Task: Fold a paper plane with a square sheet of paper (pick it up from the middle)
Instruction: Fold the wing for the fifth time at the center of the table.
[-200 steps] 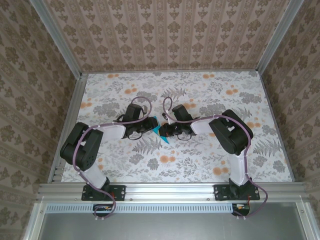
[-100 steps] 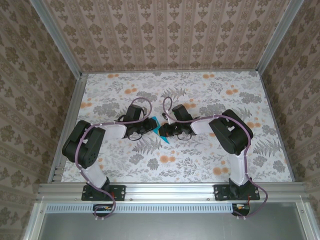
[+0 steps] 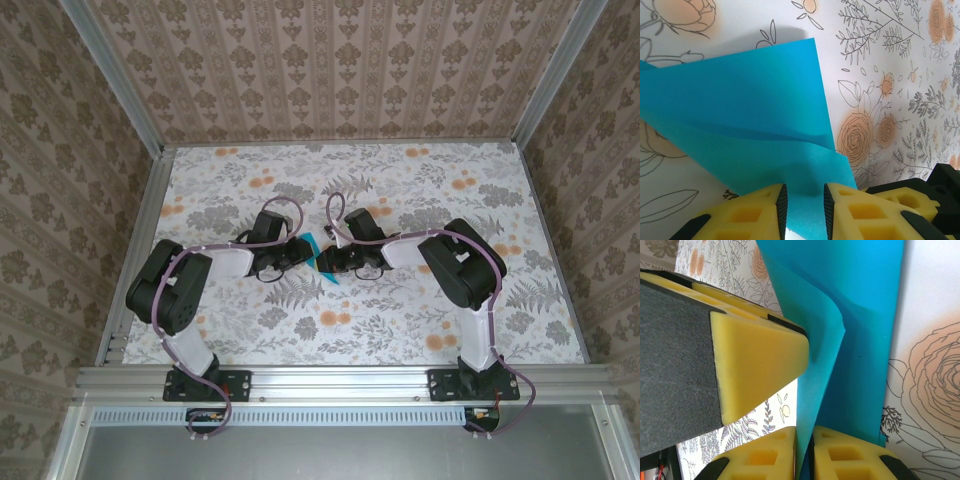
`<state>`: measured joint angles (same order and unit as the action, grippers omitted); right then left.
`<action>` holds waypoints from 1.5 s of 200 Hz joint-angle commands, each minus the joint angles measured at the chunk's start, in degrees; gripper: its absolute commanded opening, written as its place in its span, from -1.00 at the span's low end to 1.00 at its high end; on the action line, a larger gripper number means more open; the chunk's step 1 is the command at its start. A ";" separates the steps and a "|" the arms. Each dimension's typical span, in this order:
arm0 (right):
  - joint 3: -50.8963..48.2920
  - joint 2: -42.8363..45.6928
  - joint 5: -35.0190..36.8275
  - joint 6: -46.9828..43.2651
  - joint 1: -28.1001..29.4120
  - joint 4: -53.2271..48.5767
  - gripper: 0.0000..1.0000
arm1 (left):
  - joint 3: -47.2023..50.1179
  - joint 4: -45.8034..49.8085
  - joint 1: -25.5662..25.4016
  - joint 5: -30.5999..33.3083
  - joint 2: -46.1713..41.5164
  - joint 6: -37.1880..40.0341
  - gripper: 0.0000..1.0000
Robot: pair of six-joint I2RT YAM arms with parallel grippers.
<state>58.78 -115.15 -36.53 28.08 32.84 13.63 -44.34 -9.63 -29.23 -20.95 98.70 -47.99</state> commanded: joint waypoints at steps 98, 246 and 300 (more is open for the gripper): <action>-0.48 3.16 -5.19 3.11 -1.02 -0.97 -0.61 | -3.14 2.95 0.75 -0.05 2.99 0.23 -0.45; -4.09 6.52 -5.17 7.70 -2.25 -3.11 -0.62 | -3.54 3.67 0.75 -0.85 2.91 1.02 -0.44; -5.50 6.13 -4.48 6.75 -2.25 -6.12 -0.78 | -3.71 3.81 0.73 -0.94 2.99 1.05 -0.45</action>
<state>54.63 -110.08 -40.34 34.76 30.68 10.79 -46.61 -8.12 -28.82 -21.43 100.55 -47.94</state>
